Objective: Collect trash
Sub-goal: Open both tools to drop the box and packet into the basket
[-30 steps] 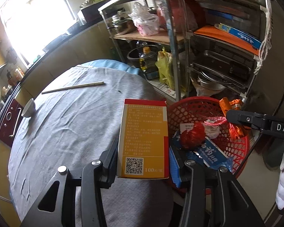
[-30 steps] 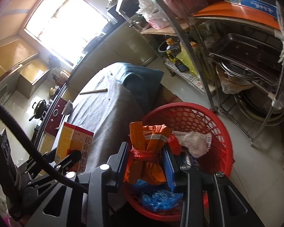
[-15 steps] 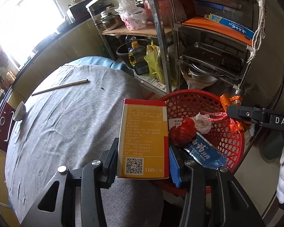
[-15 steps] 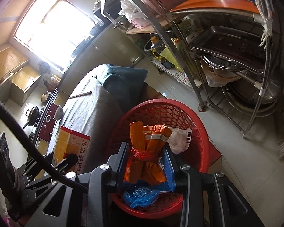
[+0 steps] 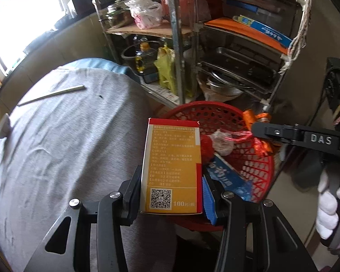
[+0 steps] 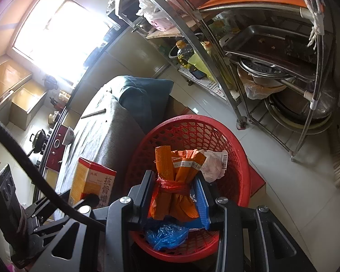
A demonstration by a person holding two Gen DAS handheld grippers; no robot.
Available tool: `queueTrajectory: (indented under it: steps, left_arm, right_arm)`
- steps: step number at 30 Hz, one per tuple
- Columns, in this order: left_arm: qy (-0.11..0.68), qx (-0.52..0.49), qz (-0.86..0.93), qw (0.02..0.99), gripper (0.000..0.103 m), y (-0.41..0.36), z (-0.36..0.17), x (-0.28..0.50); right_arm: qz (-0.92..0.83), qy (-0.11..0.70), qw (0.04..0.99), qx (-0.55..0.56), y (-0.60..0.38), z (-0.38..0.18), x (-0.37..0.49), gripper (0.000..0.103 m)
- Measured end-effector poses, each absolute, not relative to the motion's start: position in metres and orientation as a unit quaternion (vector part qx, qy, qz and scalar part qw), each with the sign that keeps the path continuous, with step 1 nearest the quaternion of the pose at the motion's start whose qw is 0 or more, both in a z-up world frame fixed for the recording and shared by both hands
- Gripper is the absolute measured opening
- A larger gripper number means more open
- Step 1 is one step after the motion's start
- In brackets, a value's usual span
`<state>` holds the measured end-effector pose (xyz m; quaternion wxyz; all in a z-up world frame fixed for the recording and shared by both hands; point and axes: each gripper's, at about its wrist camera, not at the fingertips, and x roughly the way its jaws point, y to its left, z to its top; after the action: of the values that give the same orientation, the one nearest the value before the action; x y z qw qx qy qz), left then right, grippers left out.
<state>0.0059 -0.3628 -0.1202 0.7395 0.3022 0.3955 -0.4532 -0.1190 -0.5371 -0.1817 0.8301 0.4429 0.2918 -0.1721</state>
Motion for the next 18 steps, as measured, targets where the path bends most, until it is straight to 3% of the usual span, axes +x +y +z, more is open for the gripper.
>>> queueTrajectory:
  steps: [6, 11, 14, 18]
  left_arm:
    - [0.399, 0.293, -0.467, 0.733, 0.05, -0.362, -0.12, 0.005]
    - [0.399, 0.287, -0.467, 0.735, 0.051, -0.36, -0.118, 0.006]
    - [0.4, 0.285, -0.464, 0.738, 0.052, -0.355, -0.118, 0.008]
    - [0.393, 0.281, -0.454, 0.749, 0.061, -0.348, -0.113, 0.011]
  right_arm:
    - [-0.165, 0.299, 0.821, 0.457, -0.54, -0.183, -0.116, 0.038]
    - [-0.163, 0.295, 0.823, 0.457, -0.538, -0.18, -0.115, 0.048]
    - [-0.166, 0.294, 0.825, 0.453, -0.536, -0.177, -0.114, 0.049]
    - [-0.168, 0.297, 0.824, 0.451, -0.533, -0.176, -0.113, 0.049]
